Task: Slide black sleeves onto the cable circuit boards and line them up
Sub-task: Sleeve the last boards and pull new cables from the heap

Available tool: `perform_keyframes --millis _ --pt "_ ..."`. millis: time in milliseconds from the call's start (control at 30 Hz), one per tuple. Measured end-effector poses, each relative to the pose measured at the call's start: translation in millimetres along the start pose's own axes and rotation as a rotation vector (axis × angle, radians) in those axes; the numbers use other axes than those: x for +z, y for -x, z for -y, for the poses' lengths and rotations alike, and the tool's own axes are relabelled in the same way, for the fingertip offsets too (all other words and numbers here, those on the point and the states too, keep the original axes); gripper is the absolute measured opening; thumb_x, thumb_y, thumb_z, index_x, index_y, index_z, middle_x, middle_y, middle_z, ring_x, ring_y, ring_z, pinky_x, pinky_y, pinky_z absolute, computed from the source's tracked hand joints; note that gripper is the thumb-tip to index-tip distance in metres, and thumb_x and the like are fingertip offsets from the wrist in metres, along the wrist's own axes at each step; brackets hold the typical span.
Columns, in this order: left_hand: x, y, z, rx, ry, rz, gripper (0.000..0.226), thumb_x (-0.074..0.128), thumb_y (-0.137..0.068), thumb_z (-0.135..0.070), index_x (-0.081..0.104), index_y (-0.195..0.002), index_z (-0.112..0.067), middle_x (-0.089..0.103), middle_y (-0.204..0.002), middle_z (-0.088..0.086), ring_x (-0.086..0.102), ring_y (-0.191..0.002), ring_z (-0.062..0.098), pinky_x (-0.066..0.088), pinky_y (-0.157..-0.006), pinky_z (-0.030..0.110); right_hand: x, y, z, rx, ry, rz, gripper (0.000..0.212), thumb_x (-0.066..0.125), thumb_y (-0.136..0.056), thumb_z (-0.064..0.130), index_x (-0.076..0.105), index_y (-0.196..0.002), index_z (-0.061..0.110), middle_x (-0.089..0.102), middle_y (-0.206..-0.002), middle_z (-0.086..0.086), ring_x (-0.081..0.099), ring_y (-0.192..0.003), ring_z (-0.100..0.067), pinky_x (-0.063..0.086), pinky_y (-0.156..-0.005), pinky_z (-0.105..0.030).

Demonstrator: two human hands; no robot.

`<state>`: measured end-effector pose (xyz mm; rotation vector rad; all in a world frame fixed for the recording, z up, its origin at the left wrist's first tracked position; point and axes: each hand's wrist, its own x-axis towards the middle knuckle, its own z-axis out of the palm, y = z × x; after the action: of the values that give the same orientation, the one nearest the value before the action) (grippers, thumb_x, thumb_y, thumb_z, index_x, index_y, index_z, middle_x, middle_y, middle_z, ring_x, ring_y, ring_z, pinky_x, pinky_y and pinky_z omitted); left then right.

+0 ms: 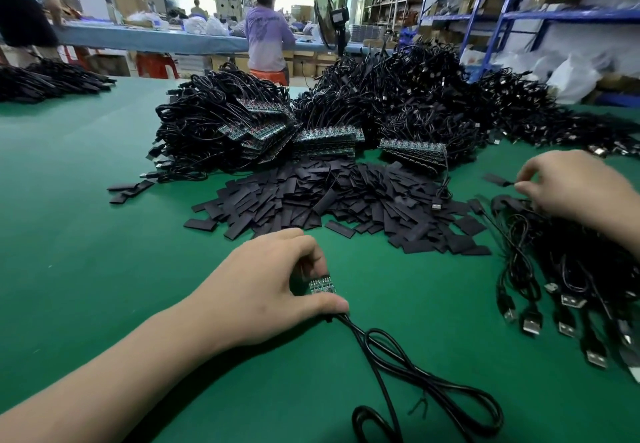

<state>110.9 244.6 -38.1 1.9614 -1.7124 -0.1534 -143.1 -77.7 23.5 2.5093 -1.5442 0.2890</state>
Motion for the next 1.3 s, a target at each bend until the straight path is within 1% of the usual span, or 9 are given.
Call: perform_keyframes --millis 200,367,433,633,800,900,1033,1167,1300 --pt "3 -1 -4 0.013 0.153 -0.035 0.046 0.080 -0.065 -0.066 0.056 -0.088 -0.033 0.064 -0.074 -0.012 0.062 -0.074 0.008 0.047 -0.067 0.023 12 20 34 -0.049 0.294 0.064 0.049 0.044 -0.102 0.058 0.065 -0.092 0.015 0.063 -0.100 -0.008 0.063 -0.092 -0.029 0.053 -0.075 -0.036" --pt "5 0 -3 0.002 0.197 -0.025 0.045 0.084 -0.066 -0.059 0.056 -0.089 -0.032 0.066 -0.073 -0.013 0.064 -0.069 0.010 0.049 -0.066 0.025 35 34 43 -0.033 0.314 0.261 0.024 0.045 -0.101 0.014 0.048 -0.077 0.014 0.052 -0.084 -0.002 0.056 -0.079 -0.025 0.047 -0.071 -0.035" --pt "6 0 -3 -0.026 0.262 -0.026 0.042 0.088 -0.066 -0.051 0.058 -0.089 -0.031 0.065 -0.074 -0.012 0.064 -0.063 0.008 0.046 -0.059 0.020 38 34 36 -0.030 0.343 0.262 0.015 0.045 -0.096 0.004 0.056 -0.090 0.013 0.058 -0.096 -0.005 0.060 -0.090 -0.028 0.050 -0.073 -0.037" --pt "6 -2 -3 -0.169 0.637 -0.011 0.028 0.085 -0.080 -0.015 0.067 -0.101 -0.021 0.065 -0.076 -0.008 0.074 -0.063 0.020 0.054 -0.065 0.022 44 31 15 -0.053 0.446 0.244 0.040 0.048 -0.091 -0.003 0.062 -0.124 0.014 0.065 -0.116 -0.008 0.064 -0.100 -0.028 0.054 -0.074 -0.036" --pt "4 -4 -5 -0.209 0.789 0.002 0.029 0.083 -0.080 -0.012 0.071 -0.106 -0.014 0.066 -0.073 -0.006 0.071 -0.061 0.017 0.051 -0.062 0.016 46 32 24 -0.009 0.356 0.186 0.023 0.048 -0.091 -0.006 0.059 -0.108 0.005 0.062 -0.110 -0.015 0.062 -0.094 -0.034 0.054 -0.078 -0.040" --pt "6 -4 -4 -0.210 0.773 0.011 0.030 0.084 -0.080 -0.015 0.071 -0.106 -0.017 0.067 -0.075 -0.006 0.072 -0.063 0.018 0.052 -0.066 0.018 45 33 34 0.035 0.254 0.173 0.068 0.041 -0.092 -0.010 0.027 -0.156 0.010 0.042 -0.148 -0.025 0.059 -0.115 -0.040 0.051 -0.082 -0.043" --pt "7 -3 -3 -0.212 0.756 0.013 0.027 0.084 -0.080 -0.019 0.072 -0.104 -0.020 0.068 -0.076 -0.006 0.073 -0.065 0.018 0.052 -0.067 0.021 25 45 58 -0.026 0.294 0.185 0.068 0.049 -0.094 0.000 0.031 -0.157 0.017 0.029 -0.160 -0.019 0.034 -0.146 -0.034 0.035 -0.114 -0.051" --pt "7 -4 -4 -0.241 0.868 -0.005 0.029 0.085 -0.072 -0.022 0.074 -0.097 -0.012 0.074 -0.080 0.003 0.071 -0.063 0.016 0.052 -0.062 0.017 3 80 107 -0.353 -0.232 -0.072 0.031 0.051 -0.101 0.041 0.067 -0.124 0.029 0.064 -0.128 0.007 0.059 -0.117 -0.014 0.049 -0.097 -0.041" --pt "6 -3 -7 -0.255 1.024 -0.021 0.024 0.083 -0.067 -0.021 0.078 -0.089 -0.011 0.077 -0.082 0.011 0.069 -0.061 0.013 0.054 -0.058 0.018 -2 121 159 -0.542 -0.732 0.156 0.041 0.044 -0.096 0.059 0.068 -0.077 0.031 0.067 -0.072 0.022 0.058 -0.065 0.005 0.039 -0.058 -0.013"
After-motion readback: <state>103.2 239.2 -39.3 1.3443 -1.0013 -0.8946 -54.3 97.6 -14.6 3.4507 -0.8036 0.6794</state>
